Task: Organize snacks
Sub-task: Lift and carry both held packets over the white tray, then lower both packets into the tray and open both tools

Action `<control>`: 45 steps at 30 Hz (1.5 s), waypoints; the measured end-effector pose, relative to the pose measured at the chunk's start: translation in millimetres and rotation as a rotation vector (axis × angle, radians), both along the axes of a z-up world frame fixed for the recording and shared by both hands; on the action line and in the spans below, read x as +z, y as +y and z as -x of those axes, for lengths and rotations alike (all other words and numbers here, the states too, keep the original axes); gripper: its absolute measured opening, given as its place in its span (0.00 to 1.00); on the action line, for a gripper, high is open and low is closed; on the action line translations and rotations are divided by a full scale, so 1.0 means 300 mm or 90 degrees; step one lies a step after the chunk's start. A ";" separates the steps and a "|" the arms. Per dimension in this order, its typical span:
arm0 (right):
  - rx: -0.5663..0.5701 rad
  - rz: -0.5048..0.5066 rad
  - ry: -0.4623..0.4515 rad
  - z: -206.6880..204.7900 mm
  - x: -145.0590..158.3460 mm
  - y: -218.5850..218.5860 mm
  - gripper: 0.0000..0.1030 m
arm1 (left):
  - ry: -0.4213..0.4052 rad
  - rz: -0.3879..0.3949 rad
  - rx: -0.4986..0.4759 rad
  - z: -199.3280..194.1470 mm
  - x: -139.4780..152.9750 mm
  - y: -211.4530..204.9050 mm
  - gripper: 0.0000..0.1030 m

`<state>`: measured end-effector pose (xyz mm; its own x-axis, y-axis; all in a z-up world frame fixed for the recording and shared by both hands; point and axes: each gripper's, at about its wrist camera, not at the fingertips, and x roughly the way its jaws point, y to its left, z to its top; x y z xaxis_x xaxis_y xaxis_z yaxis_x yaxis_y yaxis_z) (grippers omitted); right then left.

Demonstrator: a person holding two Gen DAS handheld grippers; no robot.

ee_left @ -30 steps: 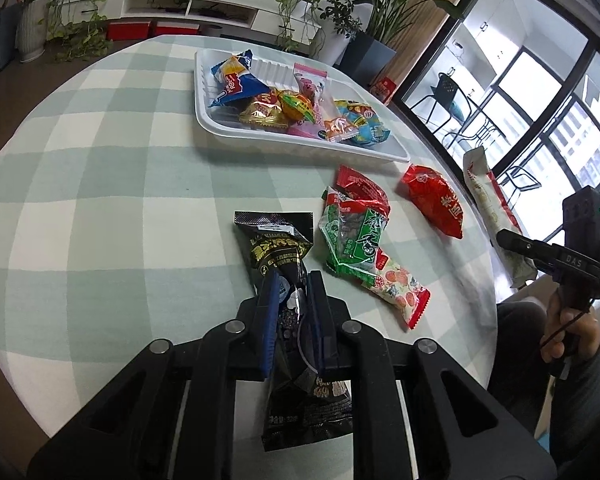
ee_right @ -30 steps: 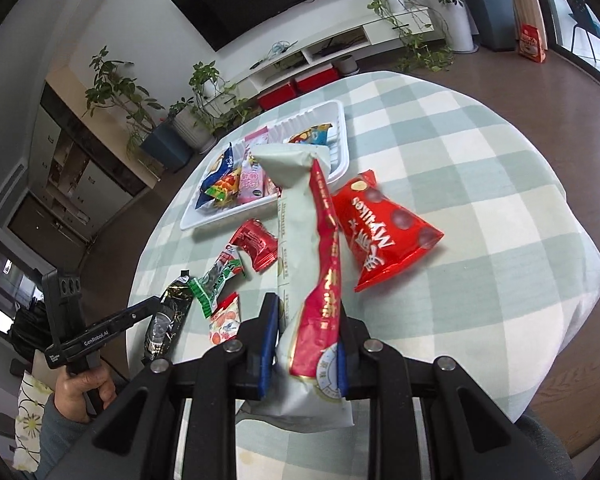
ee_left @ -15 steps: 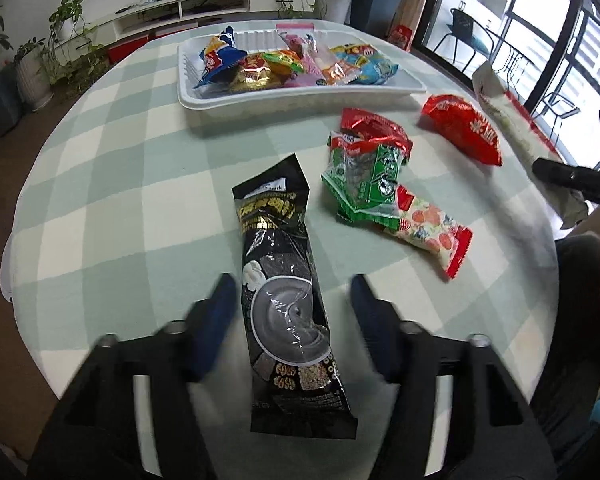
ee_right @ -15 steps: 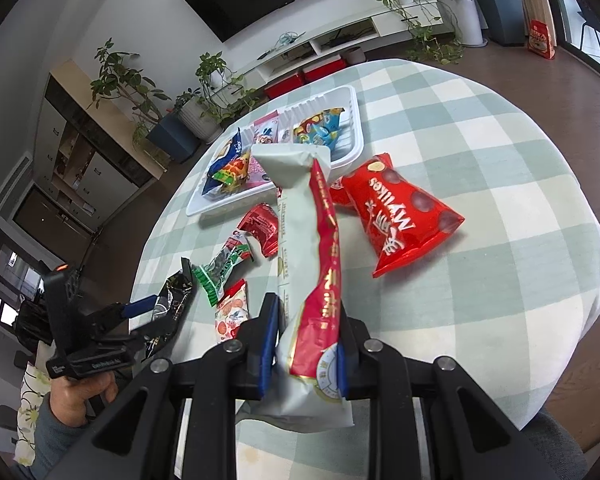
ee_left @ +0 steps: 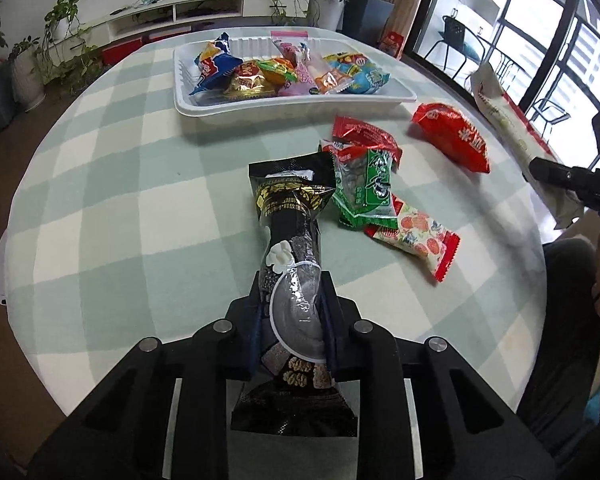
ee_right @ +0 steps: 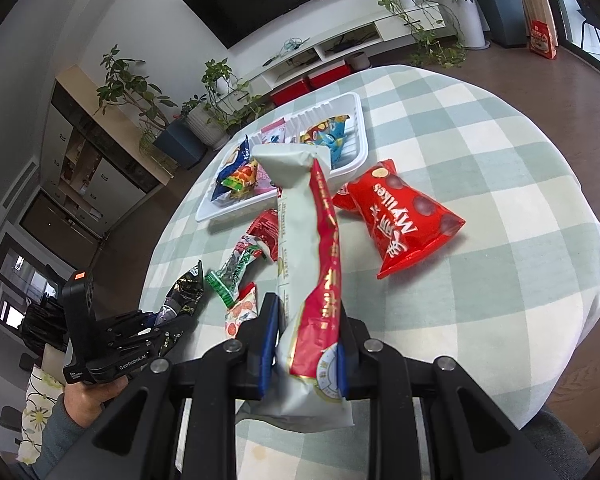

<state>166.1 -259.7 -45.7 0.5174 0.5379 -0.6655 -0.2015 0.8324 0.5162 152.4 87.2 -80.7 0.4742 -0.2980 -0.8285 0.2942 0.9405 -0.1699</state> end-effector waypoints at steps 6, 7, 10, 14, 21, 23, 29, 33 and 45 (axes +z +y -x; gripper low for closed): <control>-0.023 -0.034 -0.002 -0.009 0.008 -0.055 0.25 | -0.020 0.116 0.026 -0.020 0.102 0.092 0.20; -0.031 -0.040 0.000 -0.011 0.006 -0.072 0.25 | -0.025 0.141 0.032 -0.032 0.123 0.114 0.20; -0.060 -0.048 0.001 -0.027 0.011 -0.134 0.25 | -0.040 0.190 0.047 -0.079 0.187 0.177 0.20; -0.105 -0.053 -0.010 -0.062 0.052 -0.232 0.25 | -0.072 0.207 0.059 -0.180 0.288 0.244 0.20; -0.150 -0.042 -0.082 -0.246 0.242 -0.294 0.25 | -0.109 0.210 0.059 -0.456 0.442 0.234 0.20; -0.134 -0.035 -0.105 -0.308 0.296 -0.247 0.25 | -0.111 0.195 0.046 -0.543 0.461 0.178 0.20; -0.055 -0.018 -0.102 -0.557 0.316 -0.009 0.25 | -0.073 0.198 0.039 -0.759 0.394 0.043 0.21; -0.012 0.010 -0.055 -0.663 0.211 0.135 0.25 | -0.046 0.175 0.042 -0.835 0.299 -0.014 0.21; 0.010 0.056 0.037 -0.745 -0.014 0.318 0.25 | 0.006 0.150 0.050 -0.923 0.071 -0.076 0.22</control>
<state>389.6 -164.2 -49.7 0.4686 0.4837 -0.7393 -0.1874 0.8722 0.4519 429.4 64.5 -59.3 0.4960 -0.4465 -0.7447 0.2199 0.8943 -0.3898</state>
